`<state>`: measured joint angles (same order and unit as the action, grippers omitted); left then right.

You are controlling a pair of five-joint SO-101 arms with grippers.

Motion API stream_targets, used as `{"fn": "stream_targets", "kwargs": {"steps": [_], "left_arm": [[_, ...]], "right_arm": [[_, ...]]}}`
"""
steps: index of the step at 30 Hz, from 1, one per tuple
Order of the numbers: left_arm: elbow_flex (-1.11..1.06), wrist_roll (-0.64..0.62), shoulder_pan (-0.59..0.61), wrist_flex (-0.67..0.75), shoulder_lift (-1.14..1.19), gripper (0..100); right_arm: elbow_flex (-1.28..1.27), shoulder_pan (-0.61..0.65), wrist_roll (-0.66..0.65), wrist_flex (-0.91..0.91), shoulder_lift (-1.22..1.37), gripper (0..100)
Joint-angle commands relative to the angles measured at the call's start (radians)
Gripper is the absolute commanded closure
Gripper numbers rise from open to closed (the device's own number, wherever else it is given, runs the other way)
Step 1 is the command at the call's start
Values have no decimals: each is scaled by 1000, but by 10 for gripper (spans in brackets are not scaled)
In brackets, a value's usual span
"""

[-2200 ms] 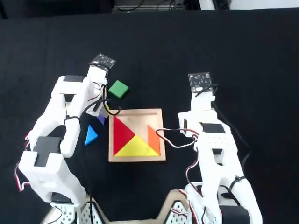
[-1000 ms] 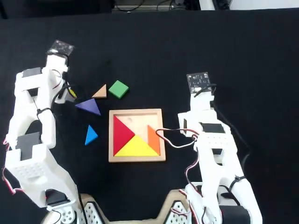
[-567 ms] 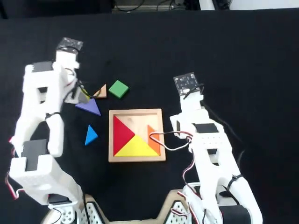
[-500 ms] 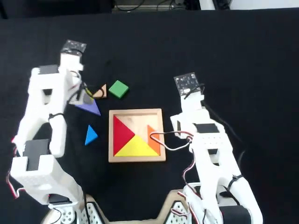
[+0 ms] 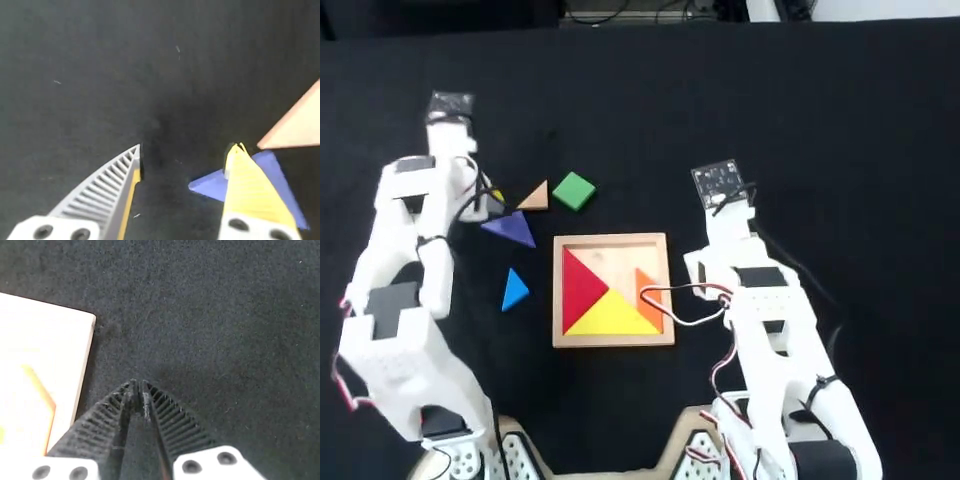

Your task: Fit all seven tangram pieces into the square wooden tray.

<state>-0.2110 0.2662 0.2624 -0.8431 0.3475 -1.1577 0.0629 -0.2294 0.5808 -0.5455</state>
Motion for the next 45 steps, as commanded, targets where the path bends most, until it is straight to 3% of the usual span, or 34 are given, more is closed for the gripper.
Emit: {"fn": "stream_targets", "kwargs": {"steps": [1,11,22,25,29,33,36,40,45], "left_arm": [[64,23,-5,-25,34,733],[58,23,-139,-104,20,733],[97,15,-188,-166,-3,733],[248,-29,-79,-301,-129,728],[415,-31,21,-598,-348,727],[361,15,48,-760,-528,727],[239,15,113,-758,-651,727],[13,15,297,-747,-787,733],[-401,15,578,-505,-898,840]], "right_arm": [[10,12,-9,3,-28,986],[12,12,-9,2,-28,986],[12,12,-9,3,-35,986],[45,12,-32,28,-36,986],[237,71,-92,244,-28,984],[410,209,-92,400,-27,905],[490,328,-95,460,-27,855],[593,468,-92,514,13,850],[808,548,-92,566,246,846]]}}
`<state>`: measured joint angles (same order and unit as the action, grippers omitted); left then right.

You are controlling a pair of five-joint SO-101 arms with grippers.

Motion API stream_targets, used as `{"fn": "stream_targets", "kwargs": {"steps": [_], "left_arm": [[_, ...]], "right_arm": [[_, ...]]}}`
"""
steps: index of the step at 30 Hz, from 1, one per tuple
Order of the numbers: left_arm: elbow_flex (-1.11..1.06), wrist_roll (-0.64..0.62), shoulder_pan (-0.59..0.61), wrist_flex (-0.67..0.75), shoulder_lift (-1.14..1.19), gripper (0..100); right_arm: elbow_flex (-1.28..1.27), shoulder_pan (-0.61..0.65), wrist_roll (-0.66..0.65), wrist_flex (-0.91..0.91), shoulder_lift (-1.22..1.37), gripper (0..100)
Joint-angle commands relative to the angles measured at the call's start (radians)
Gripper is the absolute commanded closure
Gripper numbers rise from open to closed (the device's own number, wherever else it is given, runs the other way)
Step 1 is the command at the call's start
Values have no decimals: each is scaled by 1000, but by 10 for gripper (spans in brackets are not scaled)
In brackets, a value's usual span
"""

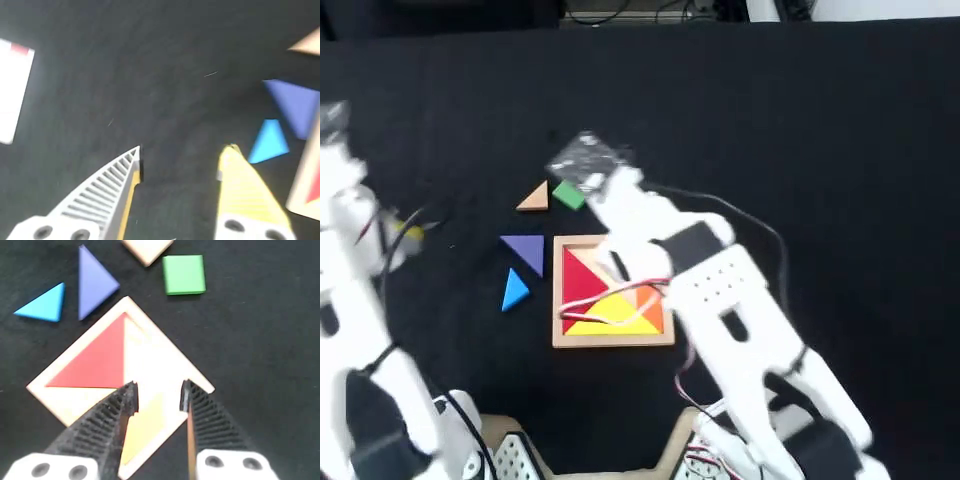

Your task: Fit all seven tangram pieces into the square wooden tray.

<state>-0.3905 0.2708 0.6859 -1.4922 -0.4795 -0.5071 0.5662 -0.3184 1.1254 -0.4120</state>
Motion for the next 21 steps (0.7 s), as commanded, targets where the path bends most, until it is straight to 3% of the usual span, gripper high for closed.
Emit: {"fn": "stream_targets", "kwargs": {"steps": [1,5,10,14,21], "left_arm": [[-294,11,200,199,-84,875],[-498,12,311,292,-109,929],[-630,15,364,318,-109,804],[-774,14,364,436,-118,725],[-794,11,328,459,-137,723]], "right_arm": [[205,51,-3,23,173,846],[378,87,-11,17,409,835],[579,127,-11,38,644,702],[737,152,-11,54,785,725],[889,184,-9,95,964,733]]}}
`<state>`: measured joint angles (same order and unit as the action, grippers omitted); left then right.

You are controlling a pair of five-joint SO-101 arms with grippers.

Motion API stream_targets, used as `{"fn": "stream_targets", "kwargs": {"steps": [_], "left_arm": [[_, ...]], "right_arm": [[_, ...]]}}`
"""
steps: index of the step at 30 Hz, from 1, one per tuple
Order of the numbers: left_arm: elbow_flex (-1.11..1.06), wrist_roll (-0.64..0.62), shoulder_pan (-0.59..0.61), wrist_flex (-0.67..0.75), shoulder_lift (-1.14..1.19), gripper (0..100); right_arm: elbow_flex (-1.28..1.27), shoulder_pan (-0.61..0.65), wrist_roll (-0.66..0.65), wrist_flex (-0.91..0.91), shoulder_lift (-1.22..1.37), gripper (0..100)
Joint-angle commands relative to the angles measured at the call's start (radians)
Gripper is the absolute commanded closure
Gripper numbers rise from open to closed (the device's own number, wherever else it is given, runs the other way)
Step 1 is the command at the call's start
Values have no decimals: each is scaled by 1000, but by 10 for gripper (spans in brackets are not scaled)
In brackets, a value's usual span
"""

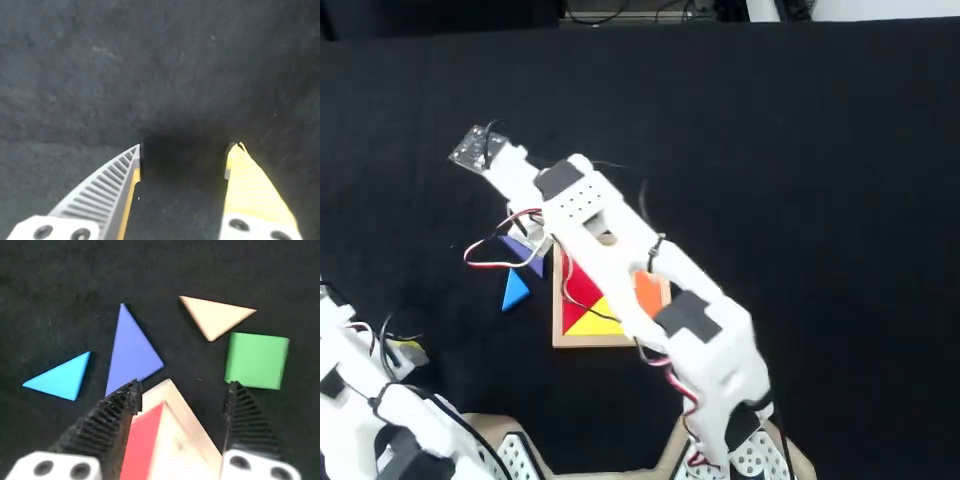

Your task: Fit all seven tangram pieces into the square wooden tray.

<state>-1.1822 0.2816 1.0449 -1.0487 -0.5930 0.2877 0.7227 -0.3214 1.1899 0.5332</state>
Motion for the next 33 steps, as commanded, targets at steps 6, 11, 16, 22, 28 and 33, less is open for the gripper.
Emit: {"fn": "stream_targets", "kwargs": {"steps": [6,11,16,22,28,33], "left_arm": [[-4,0,-47,15,-23,723],[-4,0,-48,15,-23,723],[-4,0,-48,15,-23,723],[-4,0,-48,15,-23,723],[-4,0,-53,15,-23,723],[-10,0,-53,15,-23,723]], "right_arm": [[249,46,-6,149,104,733],[334,51,37,181,197,733],[417,69,77,183,294,733],[518,89,80,241,374,733],[685,91,133,351,394,733],[714,115,133,379,395,733]]}}
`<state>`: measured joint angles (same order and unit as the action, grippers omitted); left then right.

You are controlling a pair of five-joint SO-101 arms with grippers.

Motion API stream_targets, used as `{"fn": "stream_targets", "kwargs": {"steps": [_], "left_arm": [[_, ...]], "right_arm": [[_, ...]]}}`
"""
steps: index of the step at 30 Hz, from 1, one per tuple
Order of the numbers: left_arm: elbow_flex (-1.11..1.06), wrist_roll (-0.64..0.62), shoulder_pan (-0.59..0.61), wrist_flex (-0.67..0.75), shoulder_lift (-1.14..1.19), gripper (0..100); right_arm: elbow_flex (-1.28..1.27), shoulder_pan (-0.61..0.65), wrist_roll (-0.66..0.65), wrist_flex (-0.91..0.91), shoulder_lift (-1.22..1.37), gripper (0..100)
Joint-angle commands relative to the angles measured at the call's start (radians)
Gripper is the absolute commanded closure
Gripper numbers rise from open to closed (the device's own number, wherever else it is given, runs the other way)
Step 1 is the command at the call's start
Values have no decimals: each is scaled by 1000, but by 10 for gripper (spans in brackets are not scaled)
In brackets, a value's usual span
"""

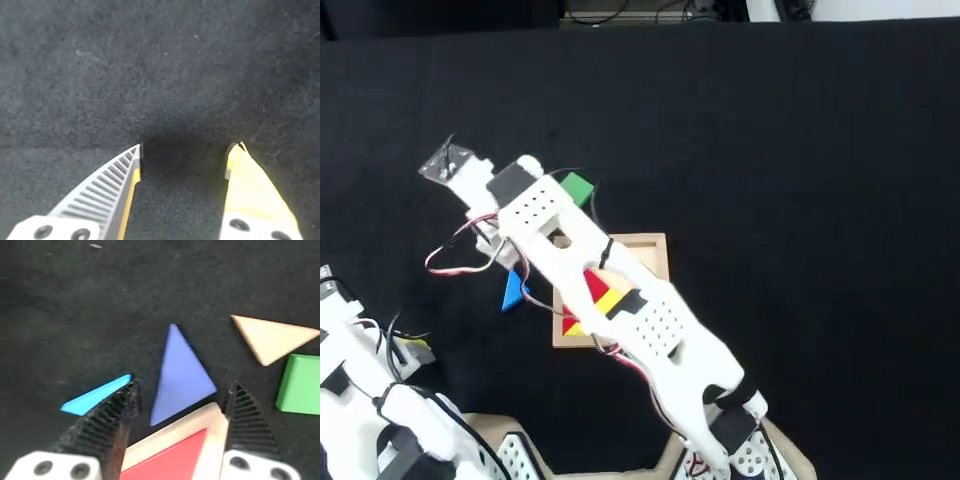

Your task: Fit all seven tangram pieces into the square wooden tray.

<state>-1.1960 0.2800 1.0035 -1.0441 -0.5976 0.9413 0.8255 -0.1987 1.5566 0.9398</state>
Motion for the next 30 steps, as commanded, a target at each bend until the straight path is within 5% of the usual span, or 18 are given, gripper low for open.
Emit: {"fn": "stream_targets", "kwargs": {"steps": [1,30], "left_arm": [[4,2,-12,11,-18,723],[2,2,-13,11,-18,723]], "right_arm": [[62,11,11,11,-12,733],[199,-44,12,98,120,733]]}}
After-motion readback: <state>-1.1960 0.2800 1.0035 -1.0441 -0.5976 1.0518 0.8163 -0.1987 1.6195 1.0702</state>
